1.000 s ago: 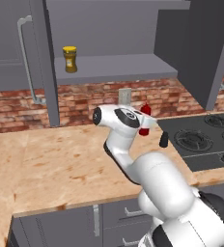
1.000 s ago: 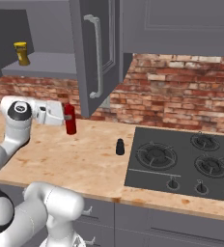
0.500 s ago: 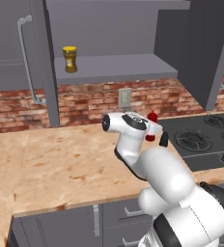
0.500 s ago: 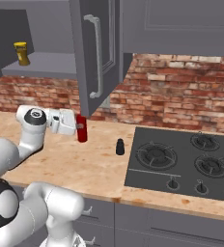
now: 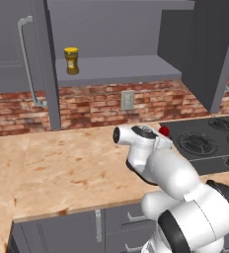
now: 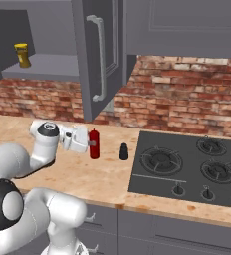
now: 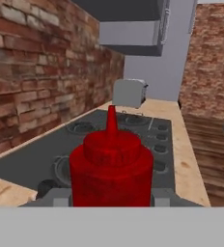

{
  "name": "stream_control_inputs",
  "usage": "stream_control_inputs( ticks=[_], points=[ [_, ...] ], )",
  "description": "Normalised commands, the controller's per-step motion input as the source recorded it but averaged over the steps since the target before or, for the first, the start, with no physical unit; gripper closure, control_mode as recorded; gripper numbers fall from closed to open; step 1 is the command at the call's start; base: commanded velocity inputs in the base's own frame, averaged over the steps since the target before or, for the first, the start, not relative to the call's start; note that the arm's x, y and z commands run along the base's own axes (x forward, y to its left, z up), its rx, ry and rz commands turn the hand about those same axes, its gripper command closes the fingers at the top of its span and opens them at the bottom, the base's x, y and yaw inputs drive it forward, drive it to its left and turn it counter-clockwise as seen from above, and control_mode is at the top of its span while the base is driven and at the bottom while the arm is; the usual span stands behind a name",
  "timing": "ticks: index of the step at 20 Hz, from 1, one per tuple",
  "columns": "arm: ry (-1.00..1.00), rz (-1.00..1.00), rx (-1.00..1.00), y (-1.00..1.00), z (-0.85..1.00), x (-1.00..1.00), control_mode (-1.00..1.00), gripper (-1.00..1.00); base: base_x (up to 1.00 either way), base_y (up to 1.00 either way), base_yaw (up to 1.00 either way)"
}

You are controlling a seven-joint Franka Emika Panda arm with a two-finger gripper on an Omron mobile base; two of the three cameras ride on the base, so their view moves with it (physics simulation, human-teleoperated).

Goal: Collect the turmeric, ketchup, and shaker from the cabinet and place them next to the stove.

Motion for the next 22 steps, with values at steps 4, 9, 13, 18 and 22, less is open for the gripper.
stream_control_inputs(
  ticks=[4, 9, 13, 18, 22],
  points=[
    [0.0, -0.11, 0.0, -0.48, -0.4, -0.17, -1.0, 1.0, 0.0, 0.0, 0.0],
    [0.0, -0.08, 0.0, -0.44, -0.23, -0.03, -1.0, 1.0, 0.0, 0.0, 0.0],
    [-0.01, -0.04, 0.0, -0.39, -0.14, 0.11, -1.0, 1.0, 0.0, 0.0, 0.0],
    [-0.04, 0.0, 0.0, -0.19, -0.26, 0.03, -1.0, 1.0, 0.0, 0.0, 0.0],
    [-0.07, 0.0, 0.0, -0.08, -0.31, 0.0, -1.0, 1.0, 0.0, 0.0, 0.0]
  ],
)
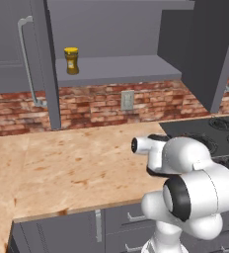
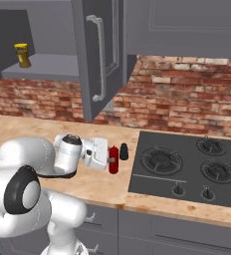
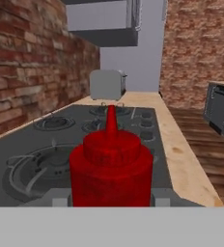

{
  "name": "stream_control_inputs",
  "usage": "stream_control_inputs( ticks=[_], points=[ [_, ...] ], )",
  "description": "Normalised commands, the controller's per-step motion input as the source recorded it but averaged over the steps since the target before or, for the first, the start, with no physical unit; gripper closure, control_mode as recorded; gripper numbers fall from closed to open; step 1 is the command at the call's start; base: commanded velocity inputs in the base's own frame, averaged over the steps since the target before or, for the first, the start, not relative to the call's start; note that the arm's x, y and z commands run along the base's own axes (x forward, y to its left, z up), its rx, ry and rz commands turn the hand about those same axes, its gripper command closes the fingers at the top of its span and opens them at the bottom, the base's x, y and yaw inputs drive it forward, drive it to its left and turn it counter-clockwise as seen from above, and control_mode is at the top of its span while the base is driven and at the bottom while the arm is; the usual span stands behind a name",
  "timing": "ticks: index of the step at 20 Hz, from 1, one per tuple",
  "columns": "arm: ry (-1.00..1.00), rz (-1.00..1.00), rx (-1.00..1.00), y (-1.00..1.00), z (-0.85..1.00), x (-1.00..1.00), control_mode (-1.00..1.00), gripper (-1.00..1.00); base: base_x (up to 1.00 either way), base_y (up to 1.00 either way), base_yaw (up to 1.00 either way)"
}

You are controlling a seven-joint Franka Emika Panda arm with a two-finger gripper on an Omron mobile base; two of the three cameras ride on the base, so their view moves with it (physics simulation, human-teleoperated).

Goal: Collect the turmeric, ketchup, and shaker from the cabinet and place them next to the stove.

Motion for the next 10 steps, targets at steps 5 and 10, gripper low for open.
stream_control_inputs(
  ticks=[5, 10],
  points=[
    [-0.05, 0.0, 0.0, -0.09, -0.25, 0.0, -1.0, 1.0, 0.0, 0.0, 0.0],
    [-0.01, 0.0, 0.0, -0.04, -0.23, 0.03, -1.0, 1.0, 0.0, 0.0, 0.0]
  ],
)
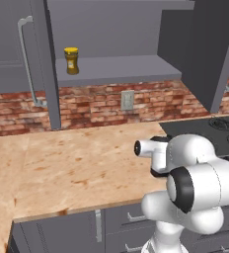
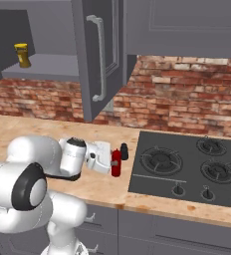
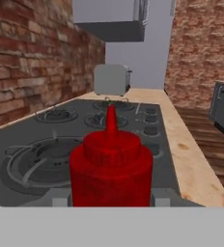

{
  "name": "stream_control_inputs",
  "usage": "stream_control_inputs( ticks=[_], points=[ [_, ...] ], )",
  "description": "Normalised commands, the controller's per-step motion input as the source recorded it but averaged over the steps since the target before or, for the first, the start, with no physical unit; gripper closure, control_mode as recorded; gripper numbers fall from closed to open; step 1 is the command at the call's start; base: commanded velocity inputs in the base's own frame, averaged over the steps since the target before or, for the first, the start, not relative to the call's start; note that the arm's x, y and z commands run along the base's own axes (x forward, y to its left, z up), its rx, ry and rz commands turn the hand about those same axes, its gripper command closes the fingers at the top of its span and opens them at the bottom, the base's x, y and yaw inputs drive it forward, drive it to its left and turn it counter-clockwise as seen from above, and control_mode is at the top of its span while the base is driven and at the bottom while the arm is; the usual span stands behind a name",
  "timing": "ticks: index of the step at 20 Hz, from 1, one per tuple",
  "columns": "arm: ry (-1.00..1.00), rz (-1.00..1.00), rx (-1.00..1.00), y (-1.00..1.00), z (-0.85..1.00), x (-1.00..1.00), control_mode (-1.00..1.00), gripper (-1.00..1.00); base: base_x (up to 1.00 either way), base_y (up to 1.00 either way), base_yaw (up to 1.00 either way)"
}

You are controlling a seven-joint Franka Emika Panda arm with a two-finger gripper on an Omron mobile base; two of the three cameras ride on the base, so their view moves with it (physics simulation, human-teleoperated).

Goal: Collect the turmeric, ketchup, and shaker from the cabinet and place them next to the stove.

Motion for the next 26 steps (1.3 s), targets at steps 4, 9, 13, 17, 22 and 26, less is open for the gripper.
stream_control_inputs(
  ticks=[4, 9, 13, 17, 22, 26],
  points=[
    [-0.01, 0.0, 0.0, 0.0, -0.26, 0.02, -1.0, 1.0, 0.0, 0.0, 0.0],
    [-0.02, 0.0, 0.0, 0.0, -0.19, 0.0, -1.0, 1.0, 0.0, 0.0, 0.0],
    [-0.04, 0.0, 0.0, 0.0, -0.18, 0.0, -1.0, 1.0, 0.0, 0.0, 0.0],
    [-0.06, 0.0, 0.0, 0.0, -0.23, 0.0, -1.0, 1.0, 0.0, 0.0, 0.0],
    [-0.07, 0.0, 0.0, 0.0, -0.29, 0.0, -1.0, 1.0, 0.0, 0.0, 0.0],
    [-0.12, 0.0, 0.0, 0.03, -0.33, 0.0, -1.0, 1.0, 0.0, 0.0, 0.0]
  ],
)
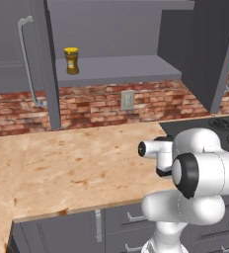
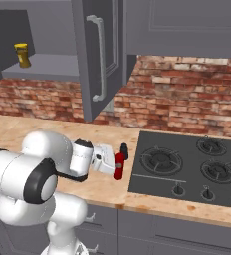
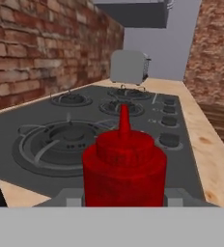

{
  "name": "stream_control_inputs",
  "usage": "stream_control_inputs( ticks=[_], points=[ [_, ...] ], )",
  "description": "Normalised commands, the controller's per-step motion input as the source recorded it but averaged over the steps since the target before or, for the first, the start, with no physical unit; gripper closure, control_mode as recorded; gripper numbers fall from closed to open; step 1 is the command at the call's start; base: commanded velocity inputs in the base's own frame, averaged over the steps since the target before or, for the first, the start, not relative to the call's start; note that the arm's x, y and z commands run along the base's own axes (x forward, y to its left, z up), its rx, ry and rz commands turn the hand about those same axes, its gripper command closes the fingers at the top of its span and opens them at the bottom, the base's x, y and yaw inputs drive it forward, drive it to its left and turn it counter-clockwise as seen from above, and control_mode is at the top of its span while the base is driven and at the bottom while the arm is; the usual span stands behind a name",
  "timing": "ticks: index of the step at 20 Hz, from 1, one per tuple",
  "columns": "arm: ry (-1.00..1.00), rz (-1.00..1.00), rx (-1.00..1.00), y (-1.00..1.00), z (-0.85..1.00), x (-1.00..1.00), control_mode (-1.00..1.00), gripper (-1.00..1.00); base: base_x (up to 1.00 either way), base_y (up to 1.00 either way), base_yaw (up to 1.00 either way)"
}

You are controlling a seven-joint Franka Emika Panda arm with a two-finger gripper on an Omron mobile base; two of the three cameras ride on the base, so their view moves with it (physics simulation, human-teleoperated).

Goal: Collect the turmeric, ketchup, and shaker from the cabinet and place them next to the stove.

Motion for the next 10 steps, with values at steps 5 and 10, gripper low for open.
stream_control_inputs(
  ticks=[5, 10],
  points=[
    [-0.14, 0.0, 0.0, 0.07, -0.35, 0.0, -1.0, 1.0, 0.0, 0.0, 0.0],
    [-0.17, 0.0, 0.0, 0.08, -0.27, -0.14, -1.0, 1.0, 0.0, 0.0, 0.0]
  ],
)
